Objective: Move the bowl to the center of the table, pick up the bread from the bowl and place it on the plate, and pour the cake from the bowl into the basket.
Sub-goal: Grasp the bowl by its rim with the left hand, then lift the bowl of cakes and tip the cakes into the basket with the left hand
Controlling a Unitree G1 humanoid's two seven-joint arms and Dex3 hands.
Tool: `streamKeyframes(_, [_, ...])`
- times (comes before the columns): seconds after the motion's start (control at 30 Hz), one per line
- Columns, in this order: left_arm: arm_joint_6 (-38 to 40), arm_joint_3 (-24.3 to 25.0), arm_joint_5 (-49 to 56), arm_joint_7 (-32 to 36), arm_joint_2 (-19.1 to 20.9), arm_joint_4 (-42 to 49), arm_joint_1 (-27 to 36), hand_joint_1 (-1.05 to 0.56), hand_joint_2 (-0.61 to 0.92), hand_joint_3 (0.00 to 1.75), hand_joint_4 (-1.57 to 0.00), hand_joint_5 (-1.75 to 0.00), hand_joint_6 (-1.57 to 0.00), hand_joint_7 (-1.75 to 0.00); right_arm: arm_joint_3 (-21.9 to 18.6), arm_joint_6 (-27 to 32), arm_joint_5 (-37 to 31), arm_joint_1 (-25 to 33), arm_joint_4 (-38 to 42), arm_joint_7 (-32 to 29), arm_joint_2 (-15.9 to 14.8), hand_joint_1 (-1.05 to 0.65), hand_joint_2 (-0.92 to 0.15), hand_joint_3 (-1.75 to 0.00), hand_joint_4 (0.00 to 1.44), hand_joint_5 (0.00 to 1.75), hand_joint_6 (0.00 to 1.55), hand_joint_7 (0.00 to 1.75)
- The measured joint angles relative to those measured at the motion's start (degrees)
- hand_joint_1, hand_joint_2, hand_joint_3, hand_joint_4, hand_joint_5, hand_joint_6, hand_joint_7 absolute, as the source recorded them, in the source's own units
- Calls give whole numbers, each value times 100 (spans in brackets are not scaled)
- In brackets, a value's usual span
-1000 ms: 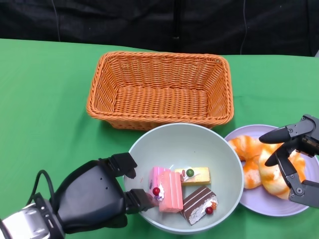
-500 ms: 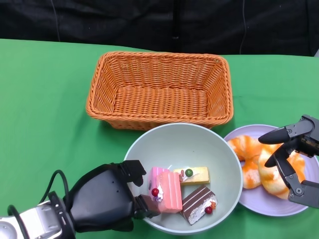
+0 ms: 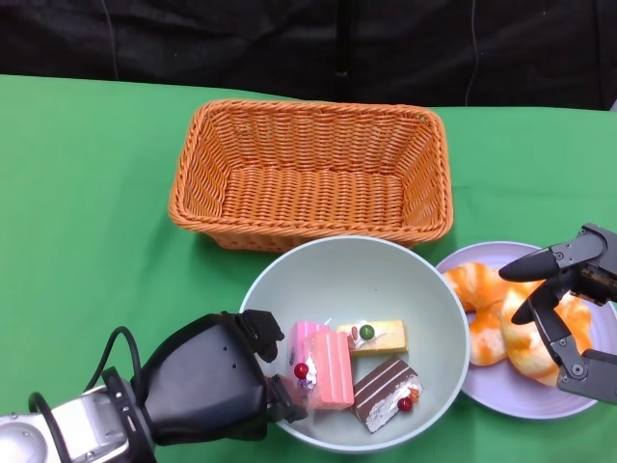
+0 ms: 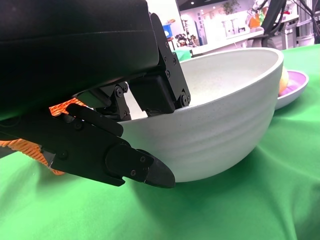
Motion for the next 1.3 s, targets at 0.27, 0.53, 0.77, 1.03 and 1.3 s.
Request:
streamKeyframes(0.27, [44, -48, -2, 0, 7, 4, -1, -40, 81, 0, -75, -69, -108, -5, 0, 0, 0, 0, 0, 2, 0, 3, -54, -106, 77, 125, 67, 95])
streamKeyframes(0.53, [-335, -428, -50, 1131, -292, 1117, -389, -40, 92, 12, -97, -174, -97, -95, 20, -8, -73, -43, 118, -16, 46, 2, -52, -109, 79, 123, 71, 96])
streamKeyframes(0.77, [-403, -385, -296, 934, -92, 786, -241, -44, 87, 2, -95, -175, -112, -58, 31, -101, -99, -72, 188, -146, 231, 0, -55, -103, 76, 126, 71, 96])
streamKeyframes(1.03, [-393, -311, -452, 652, -18, 535, -106, -44, 87, 2, -95, -175, -113, -56, 31, -164, -107, -78, 224, -189, 255, 1, -55, -103, 76, 127, 71, 96])
streamKeyframes(1.3, [-422, -168, -701, 465, 90, 220, 92, -30, 70, 59, -96, -175, -80, -161, 16, -233, -136, -86, 242, -269, 289, 6, -46, -119, 76, 129, 73, 97])
